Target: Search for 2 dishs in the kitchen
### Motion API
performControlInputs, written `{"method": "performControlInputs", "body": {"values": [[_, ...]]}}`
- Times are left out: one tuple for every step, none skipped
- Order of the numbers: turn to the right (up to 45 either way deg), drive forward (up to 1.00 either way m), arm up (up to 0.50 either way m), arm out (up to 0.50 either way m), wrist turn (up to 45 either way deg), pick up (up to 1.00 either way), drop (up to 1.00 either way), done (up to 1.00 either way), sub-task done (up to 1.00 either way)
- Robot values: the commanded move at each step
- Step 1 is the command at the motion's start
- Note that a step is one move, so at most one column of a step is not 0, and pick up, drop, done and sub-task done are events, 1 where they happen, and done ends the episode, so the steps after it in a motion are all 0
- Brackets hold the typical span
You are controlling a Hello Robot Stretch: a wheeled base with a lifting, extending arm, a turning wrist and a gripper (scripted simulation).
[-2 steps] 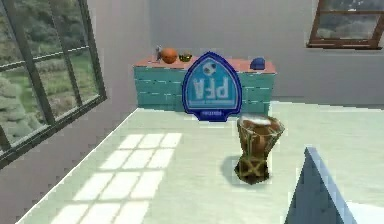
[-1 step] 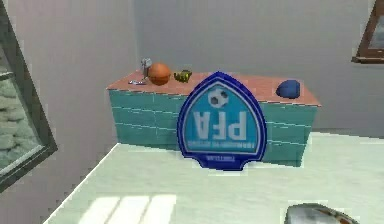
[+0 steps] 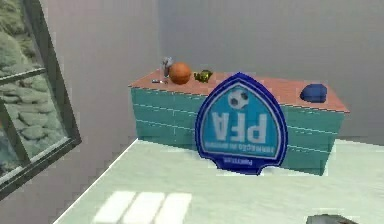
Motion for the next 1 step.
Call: {"method": "performControlInputs", "body": {"values": [[0.0,0.35,0.0,0.0,0.0,0.0,0.0,0.0,0.0]]}}
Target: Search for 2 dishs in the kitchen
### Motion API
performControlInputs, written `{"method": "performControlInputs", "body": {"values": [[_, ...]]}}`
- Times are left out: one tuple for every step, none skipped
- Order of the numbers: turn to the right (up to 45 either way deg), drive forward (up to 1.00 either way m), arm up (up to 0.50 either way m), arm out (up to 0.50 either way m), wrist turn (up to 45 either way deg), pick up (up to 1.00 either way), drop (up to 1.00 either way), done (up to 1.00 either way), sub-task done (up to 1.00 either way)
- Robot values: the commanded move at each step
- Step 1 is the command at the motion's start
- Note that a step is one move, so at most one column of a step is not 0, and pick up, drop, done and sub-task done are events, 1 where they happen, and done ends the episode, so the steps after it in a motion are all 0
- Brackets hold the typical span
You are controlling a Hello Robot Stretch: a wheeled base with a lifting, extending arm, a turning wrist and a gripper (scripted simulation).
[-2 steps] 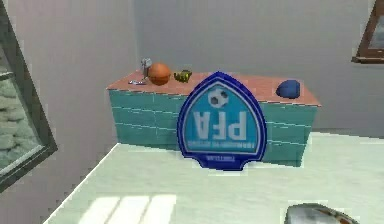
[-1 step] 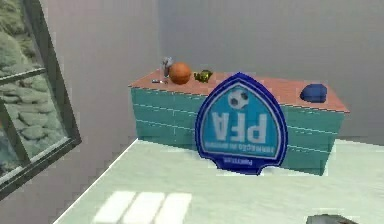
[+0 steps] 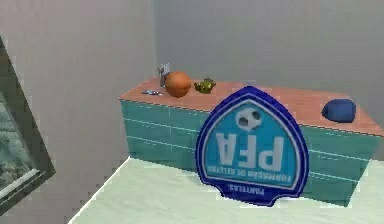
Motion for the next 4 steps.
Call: {"method": "performControlInputs", "body": {"values": [[33.0,0.0,0.0,0.0,0.0,0.0,0.0,0.0,0.0],[0.0,0.95,0.0,0.0,0.0,0.0,0.0,0.0,0.0],[45.0,0.0,0.0,0.0,0.0,0.0,0.0,0.0,0.0],[9.0,0.0,0.0,0.0,0.0,0.0,0.0,0.0,0.0]]}}
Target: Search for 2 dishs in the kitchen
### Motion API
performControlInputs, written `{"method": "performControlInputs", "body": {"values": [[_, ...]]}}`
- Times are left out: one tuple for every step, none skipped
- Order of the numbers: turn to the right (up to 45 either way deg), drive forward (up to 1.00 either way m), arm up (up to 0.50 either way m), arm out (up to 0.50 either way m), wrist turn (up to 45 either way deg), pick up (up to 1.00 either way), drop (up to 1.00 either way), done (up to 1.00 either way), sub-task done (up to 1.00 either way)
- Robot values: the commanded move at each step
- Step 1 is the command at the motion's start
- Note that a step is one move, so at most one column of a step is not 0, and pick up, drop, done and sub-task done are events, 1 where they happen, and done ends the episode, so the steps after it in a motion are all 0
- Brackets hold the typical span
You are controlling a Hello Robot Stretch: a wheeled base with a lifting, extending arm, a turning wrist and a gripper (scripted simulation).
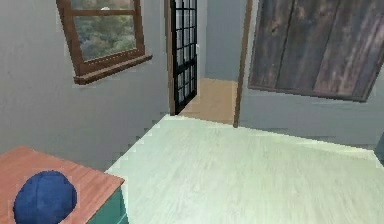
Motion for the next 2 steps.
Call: {"method": "performControlInputs", "body": {"values": [[0.0,1.0,0.0,0.0,0.0,0.0,0.0,0.0,0.0],[3.0,0.0,0.0,0.0,0.0,0.0,0.0,0.0,0.0]]}}
